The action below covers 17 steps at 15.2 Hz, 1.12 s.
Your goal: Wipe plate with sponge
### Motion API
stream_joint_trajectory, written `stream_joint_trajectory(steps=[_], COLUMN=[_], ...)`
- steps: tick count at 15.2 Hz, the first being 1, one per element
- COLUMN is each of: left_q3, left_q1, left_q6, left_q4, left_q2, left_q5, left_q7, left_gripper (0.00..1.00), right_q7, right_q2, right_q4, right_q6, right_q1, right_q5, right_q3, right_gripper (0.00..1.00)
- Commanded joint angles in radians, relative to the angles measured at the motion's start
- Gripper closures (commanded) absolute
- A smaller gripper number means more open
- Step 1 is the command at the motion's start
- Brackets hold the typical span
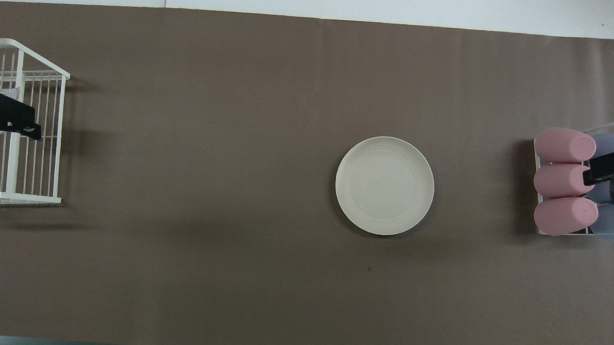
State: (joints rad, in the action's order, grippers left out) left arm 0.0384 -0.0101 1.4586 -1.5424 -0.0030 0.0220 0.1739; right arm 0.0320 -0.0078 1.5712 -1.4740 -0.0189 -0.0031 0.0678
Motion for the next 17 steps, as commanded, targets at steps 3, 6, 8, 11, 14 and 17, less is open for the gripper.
stream_joint_trajectory(steps=[3,6,8,11,14,17], left_q3=[-0.009,-0.012,-0.012,-0.011,-0.012,-0.012], left_q1=[-0.01,-0.01,-0.008,-0.001,0.002,0.002], left_q6=[0.032,0.02,0.019,0.017,0.02,0.026], left_q4=[-0.119,-0.068,-0.058,-0.059,-0.065,-0.068], left_q2=[-0.08,-0.06,-0.06,-0.067,-0.066,-0.067], left_q5=[0.012,0.044,0.047,0.046,0.041,0.038], left_q7=[-0.019,-0.01,-0.008,-0.007,-0.01,-0.011], left_gripper=[0.0,0.0,0.0,0.0,0.0,0.0], right_q7=[-0.02,-0.017,-0.018,-0.018,-0.017,-0.006], right_q2=[-0.023,-0.023,-0.023,-0.023,-0.021,-0.021], right_q4=[0.033,0.033,0.033,0.033,0.033,0.032], right_q6=[-0.039,-0.043,-0.051,-0.049,-0.049,-0.051], right_q1=[-0.006,-0.006,-0.006,-0.007,-0.009,-0.013], right_q5=[0.005,0.005,0.005,0.005,0.005,0.006], right_q3=[-0.006,-0.006,-0.006,-0.006,-0.006,-0.006], right_gripper=[0.0,0.0,0.0,0.0,0.0,0.0])
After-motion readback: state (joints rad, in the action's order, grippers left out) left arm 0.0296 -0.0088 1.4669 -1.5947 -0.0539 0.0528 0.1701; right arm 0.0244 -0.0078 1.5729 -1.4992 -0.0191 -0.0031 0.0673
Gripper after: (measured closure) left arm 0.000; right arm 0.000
